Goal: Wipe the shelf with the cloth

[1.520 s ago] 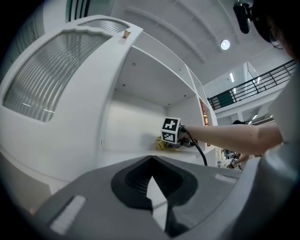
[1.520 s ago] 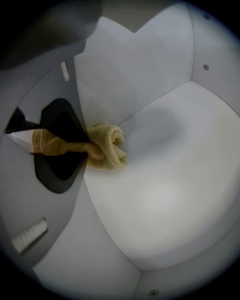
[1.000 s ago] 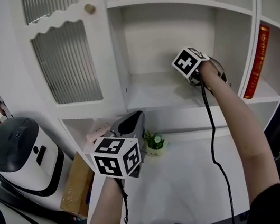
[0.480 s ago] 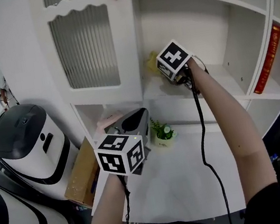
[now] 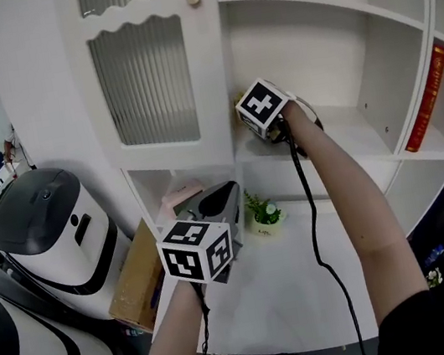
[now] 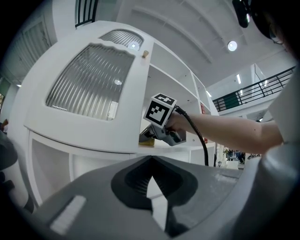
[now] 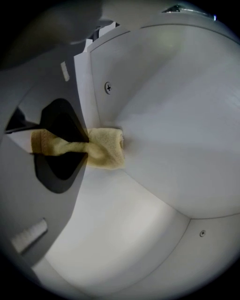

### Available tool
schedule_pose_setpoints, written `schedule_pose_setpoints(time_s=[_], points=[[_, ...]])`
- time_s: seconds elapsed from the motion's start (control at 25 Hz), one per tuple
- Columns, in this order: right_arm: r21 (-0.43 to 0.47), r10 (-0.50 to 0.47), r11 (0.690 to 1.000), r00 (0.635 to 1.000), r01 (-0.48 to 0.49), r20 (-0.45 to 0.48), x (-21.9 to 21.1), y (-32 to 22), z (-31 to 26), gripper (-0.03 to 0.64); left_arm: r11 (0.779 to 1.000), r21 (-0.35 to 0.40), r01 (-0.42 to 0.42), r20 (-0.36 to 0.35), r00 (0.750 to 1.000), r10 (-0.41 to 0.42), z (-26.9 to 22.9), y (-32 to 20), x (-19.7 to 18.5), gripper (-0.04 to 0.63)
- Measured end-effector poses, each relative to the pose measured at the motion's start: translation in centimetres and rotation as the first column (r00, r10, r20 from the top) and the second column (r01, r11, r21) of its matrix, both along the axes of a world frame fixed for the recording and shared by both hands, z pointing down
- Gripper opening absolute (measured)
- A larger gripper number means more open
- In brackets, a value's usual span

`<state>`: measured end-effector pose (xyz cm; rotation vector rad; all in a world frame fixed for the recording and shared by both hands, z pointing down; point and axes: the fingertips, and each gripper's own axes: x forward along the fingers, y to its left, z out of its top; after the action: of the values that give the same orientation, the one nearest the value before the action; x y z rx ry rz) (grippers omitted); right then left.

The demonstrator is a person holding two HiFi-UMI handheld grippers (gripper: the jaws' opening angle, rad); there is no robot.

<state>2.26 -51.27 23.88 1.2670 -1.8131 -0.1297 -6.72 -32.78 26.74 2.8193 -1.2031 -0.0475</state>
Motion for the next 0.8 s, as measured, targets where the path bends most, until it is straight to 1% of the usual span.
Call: schedule_pose_setpoints(time_s=[0.28, 0.52, 0.68, 0.8], points=[[-0.022, 0.045, 0.999, 0.999, -0.045, 0.011, 3.0, 0.9, 0.0, 0.095, 1.000, 0.011, -0.007, 0.022, 1.000, 0.007, -0.4, -0.2, 0.2, 0.006], [-0.018, 0.085, 0.996, 0.996, -0.085, 0.014, 6.7, 1.7, -0.3, 0.095, 1.000, 0.009, -0.030, 0.025, 0.999, 0.030, -0.3, -0.2, 1.4, 0.006], [-0.054, 0.160, 0.986, 0.987, -0.159, 0.023, 10.2, 2.8, 0.2, 0.095, 0.998, 0.011, -0.058, 0.023, 0.998, 0.058, -0.5, -0.4, 2.9, 0.006], [-0.053, 0.213, 0.976, 0.977, -0.212, 0.008, 12.7, 3.5, 0.1, 0.095, 0.997, 0.008, -0.082, 0.019, 0.996, 0.082, -0.4, -0.3, 4.1, 0.006]])
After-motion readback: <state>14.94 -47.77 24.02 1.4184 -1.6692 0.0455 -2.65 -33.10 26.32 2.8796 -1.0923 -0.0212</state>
